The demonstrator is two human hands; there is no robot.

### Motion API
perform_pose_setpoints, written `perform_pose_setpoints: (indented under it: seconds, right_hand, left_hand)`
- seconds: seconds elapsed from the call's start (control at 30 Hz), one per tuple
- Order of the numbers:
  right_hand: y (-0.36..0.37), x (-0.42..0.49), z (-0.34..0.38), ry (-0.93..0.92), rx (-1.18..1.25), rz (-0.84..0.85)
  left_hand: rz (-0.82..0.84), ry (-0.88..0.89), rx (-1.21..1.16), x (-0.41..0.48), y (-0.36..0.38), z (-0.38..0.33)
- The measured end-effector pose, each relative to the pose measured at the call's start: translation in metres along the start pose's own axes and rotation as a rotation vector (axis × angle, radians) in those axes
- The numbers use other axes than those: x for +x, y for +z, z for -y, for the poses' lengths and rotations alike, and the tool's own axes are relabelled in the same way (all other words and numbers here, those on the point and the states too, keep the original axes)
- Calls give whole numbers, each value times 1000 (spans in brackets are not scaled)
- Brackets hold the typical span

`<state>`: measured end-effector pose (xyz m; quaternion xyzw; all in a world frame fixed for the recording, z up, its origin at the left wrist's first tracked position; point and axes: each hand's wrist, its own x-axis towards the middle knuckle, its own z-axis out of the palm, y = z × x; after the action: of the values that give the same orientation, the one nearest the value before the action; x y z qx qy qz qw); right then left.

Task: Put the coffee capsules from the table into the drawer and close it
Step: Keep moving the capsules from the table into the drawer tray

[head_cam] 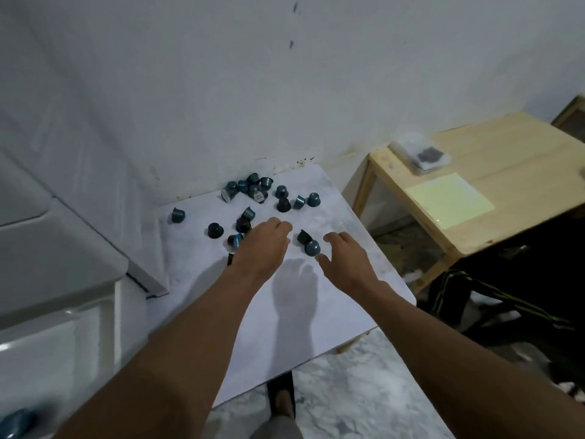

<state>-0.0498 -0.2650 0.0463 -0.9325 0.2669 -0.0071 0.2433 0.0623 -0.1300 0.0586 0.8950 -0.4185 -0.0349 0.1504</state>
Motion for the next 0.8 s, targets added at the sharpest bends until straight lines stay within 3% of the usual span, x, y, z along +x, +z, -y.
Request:
perform_pose_setpoints:
  seconds: [0.2, 0.43, 0.63, 0.8]
  right_hand:
    - [31, 50, -5, 186, 87, 96]
    - [52, 77, -12, 257, 135, 141]
    - [55, 85, -21, 283, 125, 76]
    - [53, 88, -25, 252, 117, 116]
  left_hand:
    - [163, 64, -54, 66, 36, 22]
    - [389, 182, -82, 104, 60, 39]
    - [383, 218, -106, 111, 68, 46]
    - [405, 193, -120, 106, 68, 48]
